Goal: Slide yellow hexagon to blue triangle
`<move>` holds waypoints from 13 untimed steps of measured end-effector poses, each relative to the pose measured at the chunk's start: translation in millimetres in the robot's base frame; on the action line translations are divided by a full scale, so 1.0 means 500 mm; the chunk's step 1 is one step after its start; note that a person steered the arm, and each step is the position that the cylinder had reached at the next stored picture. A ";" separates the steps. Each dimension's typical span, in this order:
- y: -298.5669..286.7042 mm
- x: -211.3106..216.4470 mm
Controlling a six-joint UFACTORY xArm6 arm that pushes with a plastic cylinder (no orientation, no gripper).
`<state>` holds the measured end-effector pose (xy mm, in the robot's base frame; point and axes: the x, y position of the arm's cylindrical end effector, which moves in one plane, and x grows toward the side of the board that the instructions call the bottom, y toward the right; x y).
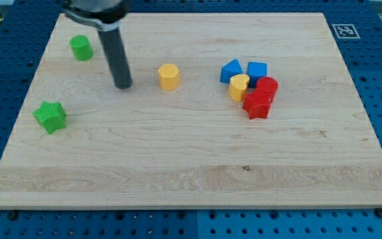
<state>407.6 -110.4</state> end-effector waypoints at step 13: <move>0.212 -0.050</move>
<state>382.8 -4.4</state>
